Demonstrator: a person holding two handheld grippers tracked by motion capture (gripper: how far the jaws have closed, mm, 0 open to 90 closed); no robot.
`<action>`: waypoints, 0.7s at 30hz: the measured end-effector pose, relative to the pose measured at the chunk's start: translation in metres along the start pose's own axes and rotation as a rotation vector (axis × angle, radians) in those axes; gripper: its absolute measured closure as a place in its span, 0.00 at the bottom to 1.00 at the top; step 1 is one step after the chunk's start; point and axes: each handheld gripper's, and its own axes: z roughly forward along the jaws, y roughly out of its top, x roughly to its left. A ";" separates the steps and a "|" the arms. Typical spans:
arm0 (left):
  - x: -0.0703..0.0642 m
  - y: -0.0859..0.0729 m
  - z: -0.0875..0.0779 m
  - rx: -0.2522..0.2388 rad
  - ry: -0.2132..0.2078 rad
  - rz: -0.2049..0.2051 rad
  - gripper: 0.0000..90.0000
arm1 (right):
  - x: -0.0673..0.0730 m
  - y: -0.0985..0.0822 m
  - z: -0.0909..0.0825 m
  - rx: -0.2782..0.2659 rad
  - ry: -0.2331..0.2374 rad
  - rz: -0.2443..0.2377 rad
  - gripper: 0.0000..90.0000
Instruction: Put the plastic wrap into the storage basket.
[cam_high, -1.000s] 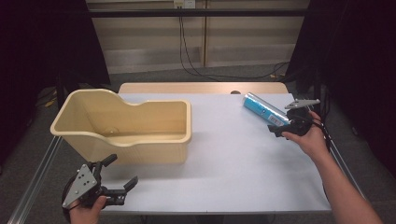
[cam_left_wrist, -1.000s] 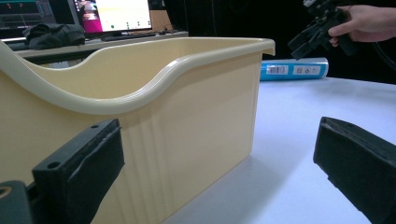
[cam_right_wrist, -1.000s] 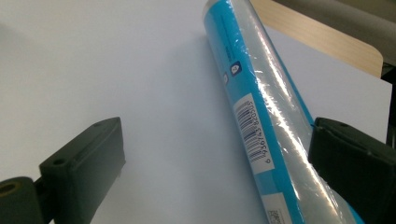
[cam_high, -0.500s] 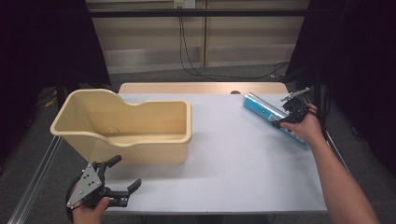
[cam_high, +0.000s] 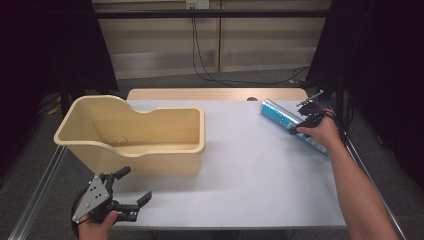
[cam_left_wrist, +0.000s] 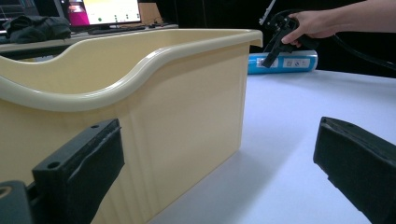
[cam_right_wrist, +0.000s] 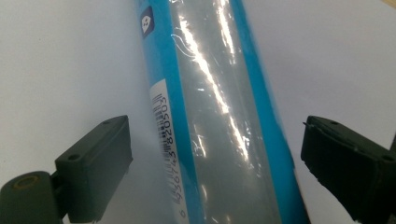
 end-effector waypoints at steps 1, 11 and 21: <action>0.000 0.000 0.000 0.000 0.000 0.000 0.02 | 0.001 0.001 0.004 0.009 0.009 0.000 0.13; -0.001 0.000 0.001 0.008 -0.002 0.005 0.02 | 0.003 -0.001 0.014 0.047 -0.025 -0.033 0.20; -0.002 0.000 0.002 0.012 -0.002 0.004 0.02 | 0.000 -0.002 0.018 0.052 -0.061 -0.046 0.29</action>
